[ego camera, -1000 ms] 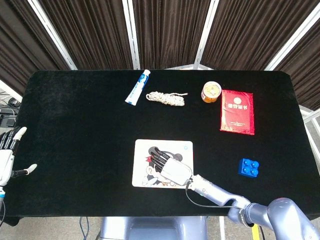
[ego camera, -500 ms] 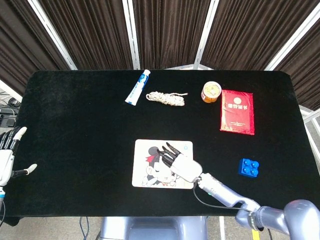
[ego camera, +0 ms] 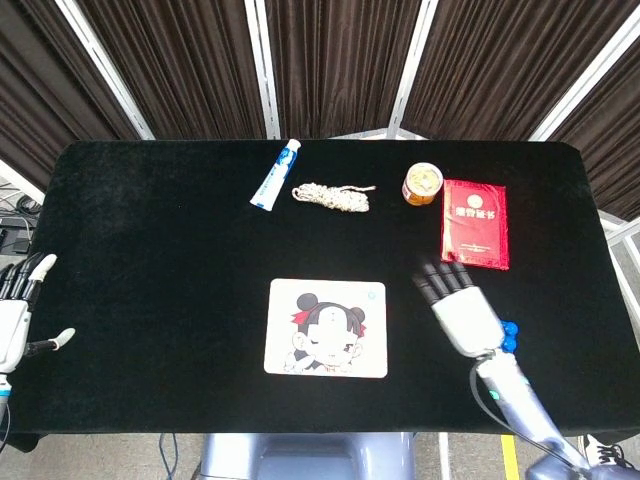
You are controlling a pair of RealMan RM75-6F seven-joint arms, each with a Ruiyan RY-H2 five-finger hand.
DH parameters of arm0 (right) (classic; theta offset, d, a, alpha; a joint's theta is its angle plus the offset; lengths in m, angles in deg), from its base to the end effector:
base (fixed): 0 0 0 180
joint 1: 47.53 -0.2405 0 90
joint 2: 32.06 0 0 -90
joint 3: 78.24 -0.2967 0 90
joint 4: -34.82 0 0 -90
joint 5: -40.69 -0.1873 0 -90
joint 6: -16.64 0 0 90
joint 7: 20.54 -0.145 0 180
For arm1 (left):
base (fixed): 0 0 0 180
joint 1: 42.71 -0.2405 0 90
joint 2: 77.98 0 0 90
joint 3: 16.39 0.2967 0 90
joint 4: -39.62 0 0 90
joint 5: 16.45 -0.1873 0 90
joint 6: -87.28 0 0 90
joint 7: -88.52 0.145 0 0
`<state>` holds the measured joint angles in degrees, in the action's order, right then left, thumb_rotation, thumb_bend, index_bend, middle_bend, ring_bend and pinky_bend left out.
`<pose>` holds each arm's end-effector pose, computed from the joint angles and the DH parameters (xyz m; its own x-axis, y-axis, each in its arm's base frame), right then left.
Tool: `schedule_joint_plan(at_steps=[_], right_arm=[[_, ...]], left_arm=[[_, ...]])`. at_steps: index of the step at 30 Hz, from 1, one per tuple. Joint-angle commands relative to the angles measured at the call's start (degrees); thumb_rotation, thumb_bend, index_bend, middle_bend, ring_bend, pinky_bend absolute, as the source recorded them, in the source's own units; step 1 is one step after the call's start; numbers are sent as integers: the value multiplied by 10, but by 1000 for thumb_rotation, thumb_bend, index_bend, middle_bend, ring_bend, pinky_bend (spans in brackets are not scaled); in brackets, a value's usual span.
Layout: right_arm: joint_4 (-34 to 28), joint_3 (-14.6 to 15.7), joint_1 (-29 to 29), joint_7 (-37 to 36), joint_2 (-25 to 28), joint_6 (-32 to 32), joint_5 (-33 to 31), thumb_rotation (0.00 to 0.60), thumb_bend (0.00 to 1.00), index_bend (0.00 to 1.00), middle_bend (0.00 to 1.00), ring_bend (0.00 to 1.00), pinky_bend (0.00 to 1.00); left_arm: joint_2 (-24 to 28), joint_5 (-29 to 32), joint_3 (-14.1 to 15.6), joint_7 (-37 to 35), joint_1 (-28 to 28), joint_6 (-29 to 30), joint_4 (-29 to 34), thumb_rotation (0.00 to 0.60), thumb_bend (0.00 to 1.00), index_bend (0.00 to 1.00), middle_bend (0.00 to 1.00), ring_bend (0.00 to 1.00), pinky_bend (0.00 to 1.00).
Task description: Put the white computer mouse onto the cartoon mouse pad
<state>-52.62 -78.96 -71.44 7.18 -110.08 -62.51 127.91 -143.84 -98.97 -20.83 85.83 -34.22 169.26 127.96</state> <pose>-0.2616 -0.2745 0.0979 0.6762 0.1047 0.7292 -0.6657 -0.3370 0.6658 -0.3457 0.2113 0.1938 0.3792 -0.0010 0.9253 0.9253 -0.0019 -0.3792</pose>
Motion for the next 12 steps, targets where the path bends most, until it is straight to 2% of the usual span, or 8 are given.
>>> schedule_joint_plan(at_steps=[1,6,9,12], right_arm=[[-61,-6,56,-82,57,-28,-62,600,120,89,0,0,0],[-90,4,96,-137,95,-44,-83,600,113,74,0,0,0],[-77,15,120,-175,111,-64,-67,600,114,74,0,0,0],[-75,13,132,-212,117,-66,-70,600,114,74,0,0,0]], left_arm=[[-1,-4,1,-3,0,2,-3,600,139,0,0,0,0],[-3,-12,3,-2,0,5,-8,600,140,0,0,0,0],[-5,-17,5,1,1,8,-14,600,139,0,0,0,0],[-7,-21,5,2,1,11,-20,600,139,0,0,0,0]])
